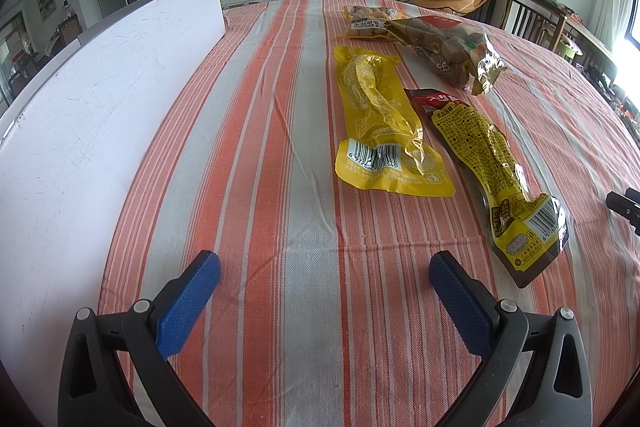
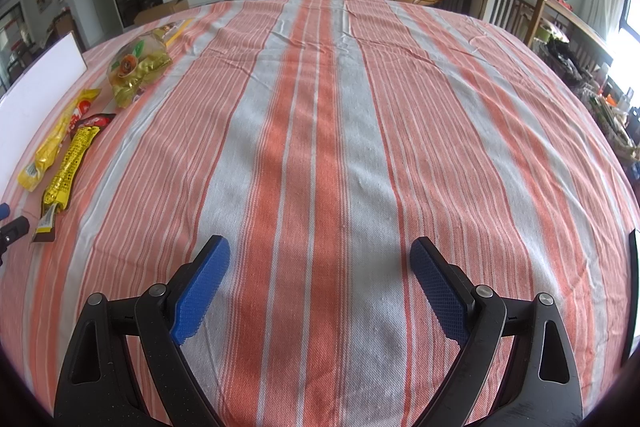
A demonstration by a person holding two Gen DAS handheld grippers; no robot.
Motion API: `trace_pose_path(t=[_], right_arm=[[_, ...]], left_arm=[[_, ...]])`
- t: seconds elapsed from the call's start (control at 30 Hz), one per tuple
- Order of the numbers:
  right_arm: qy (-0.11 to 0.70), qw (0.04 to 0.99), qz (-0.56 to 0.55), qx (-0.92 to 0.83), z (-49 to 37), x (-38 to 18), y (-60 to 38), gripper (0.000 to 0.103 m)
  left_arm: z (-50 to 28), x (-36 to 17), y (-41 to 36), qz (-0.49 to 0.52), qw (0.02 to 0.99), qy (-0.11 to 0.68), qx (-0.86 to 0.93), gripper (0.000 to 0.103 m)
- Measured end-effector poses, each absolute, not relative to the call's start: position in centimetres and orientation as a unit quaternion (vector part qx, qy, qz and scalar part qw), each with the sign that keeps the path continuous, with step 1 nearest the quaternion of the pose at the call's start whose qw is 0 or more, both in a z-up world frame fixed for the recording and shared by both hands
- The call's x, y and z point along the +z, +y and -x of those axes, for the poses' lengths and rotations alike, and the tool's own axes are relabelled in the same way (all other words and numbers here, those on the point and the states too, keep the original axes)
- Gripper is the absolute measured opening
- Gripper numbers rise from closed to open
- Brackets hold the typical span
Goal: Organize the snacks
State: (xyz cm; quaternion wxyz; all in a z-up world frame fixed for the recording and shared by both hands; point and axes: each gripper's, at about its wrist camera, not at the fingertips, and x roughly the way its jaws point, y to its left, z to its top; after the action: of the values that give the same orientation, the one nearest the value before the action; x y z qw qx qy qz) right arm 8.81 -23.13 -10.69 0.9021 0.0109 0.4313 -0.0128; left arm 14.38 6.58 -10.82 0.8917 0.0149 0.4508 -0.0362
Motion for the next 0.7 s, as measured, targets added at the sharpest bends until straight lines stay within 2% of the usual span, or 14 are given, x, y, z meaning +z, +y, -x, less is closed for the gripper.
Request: trace_pose_path(t=[0.6,0.7], right_arm=[[0.432,0.902,-0.011,-0.012,-8.8,-10.7,-23.2,0.094],[0.432,0.902,-0.011,-0.012,-8.8,-10.7,-23.2,0.094]], left_arm=[[-13.7,-10.5,6.9,-0.015,0.887,0.460,-0.037,0.103],[-13.2,-9.4,7.7,0.031,0.879,0.473,-0.061,0.103]])
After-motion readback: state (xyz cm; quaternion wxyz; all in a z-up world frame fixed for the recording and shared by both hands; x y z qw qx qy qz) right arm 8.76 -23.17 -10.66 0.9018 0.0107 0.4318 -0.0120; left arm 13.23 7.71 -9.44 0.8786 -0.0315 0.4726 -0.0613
